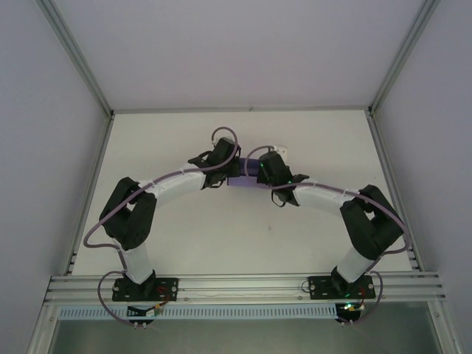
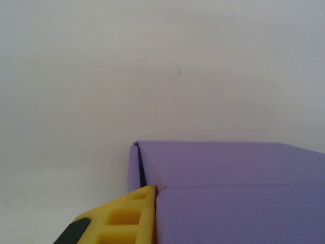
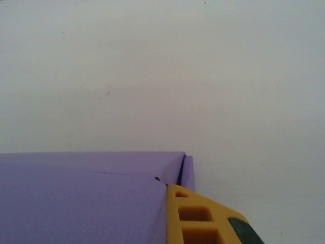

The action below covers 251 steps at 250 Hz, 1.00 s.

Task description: Assemble paper box

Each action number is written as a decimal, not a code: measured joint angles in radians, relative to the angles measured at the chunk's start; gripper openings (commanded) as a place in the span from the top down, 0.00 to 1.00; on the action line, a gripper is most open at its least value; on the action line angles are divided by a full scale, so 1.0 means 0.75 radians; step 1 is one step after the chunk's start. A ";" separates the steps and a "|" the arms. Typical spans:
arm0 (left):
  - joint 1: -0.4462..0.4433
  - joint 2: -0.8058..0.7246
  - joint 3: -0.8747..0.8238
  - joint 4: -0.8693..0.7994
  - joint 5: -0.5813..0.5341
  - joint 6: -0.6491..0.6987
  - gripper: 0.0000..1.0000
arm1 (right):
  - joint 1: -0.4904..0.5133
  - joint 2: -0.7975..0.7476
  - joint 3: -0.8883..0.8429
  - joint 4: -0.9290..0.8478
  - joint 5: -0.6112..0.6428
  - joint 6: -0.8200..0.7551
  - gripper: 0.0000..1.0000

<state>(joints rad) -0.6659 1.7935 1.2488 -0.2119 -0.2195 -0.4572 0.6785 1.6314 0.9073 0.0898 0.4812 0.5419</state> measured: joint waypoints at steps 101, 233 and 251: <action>-0.028 -0.176 -0.072 -0.116 0.094 -0.033 0.23 | 0.082 -0.092 -0.169 0.151 0.032 -0.042 0.99; 0.082 -0.480 -0.096 -0.289 0.086 -0.145 0.00 | 0.195 -0.091 -0.221 0.228 0.129 -0.172 0.96; 0.123 -0.474 -0.097 -0.308 0.103 -0.171 0.00 | 0.212 -0.090 -0.243 0.270 0.150 -0.184 0.96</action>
<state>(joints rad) -0.5739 1.4380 1.1763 -0.4427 -0.1421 -0.5854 0.8375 1.5642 0.7250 0.2920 0.5934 0.4038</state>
